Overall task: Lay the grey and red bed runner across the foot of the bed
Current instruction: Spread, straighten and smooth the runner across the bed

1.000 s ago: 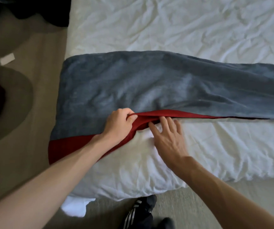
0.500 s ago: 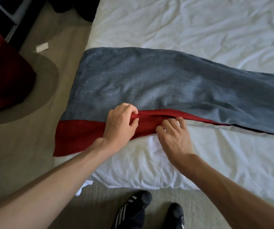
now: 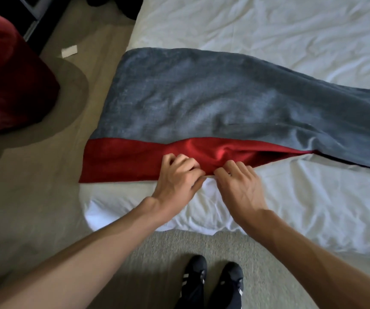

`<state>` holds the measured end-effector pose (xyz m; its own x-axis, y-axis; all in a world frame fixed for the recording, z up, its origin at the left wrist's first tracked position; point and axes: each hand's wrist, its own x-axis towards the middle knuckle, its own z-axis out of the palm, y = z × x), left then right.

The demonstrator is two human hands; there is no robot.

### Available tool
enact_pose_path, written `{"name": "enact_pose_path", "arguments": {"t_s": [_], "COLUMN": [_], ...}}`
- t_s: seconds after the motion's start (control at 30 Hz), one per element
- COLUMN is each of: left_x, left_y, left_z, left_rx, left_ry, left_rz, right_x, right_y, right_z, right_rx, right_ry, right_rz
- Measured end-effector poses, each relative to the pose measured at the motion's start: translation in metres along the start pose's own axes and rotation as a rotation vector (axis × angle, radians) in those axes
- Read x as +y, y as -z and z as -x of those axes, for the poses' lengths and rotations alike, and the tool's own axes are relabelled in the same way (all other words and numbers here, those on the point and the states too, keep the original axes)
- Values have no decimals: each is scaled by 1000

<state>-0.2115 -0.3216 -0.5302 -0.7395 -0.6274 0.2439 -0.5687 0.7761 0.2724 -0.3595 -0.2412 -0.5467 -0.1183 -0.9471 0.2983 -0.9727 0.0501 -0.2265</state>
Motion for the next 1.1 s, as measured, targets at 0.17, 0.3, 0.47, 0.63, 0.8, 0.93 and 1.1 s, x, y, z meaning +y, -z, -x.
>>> {"name": "enact_pose_path", "arguments": {"t_s": [0.17,0.3,0.47,0.63,0.8,0.93,1.1], "left_x": [6,8,6,8,10,11,17], "left_y": [-2,-5,-10,-15,-22,-23,-29], "left_z": [25,33,28,21,30,32,1], "left_rx": [-51,-98,-211,-436,-535,-547,-455], "left_ry": [-67,-63,-58,-30,-102,-114,-1], "left_rz": [54,103,29,-1,-109,-125,-67], "right_x": [2,34,58,53,38,35,49], "right_y": [3,9,18,24,30,32,36], "right_z": [29,35,31,49,85,86,59], "right_rx": [16,-55,-118,-149,-217,-275,-175], "right_ry": [53,-35,-96,-72,-81,-119,-155], "right_rz": [-12,117,129,134,105,30,-4]}}
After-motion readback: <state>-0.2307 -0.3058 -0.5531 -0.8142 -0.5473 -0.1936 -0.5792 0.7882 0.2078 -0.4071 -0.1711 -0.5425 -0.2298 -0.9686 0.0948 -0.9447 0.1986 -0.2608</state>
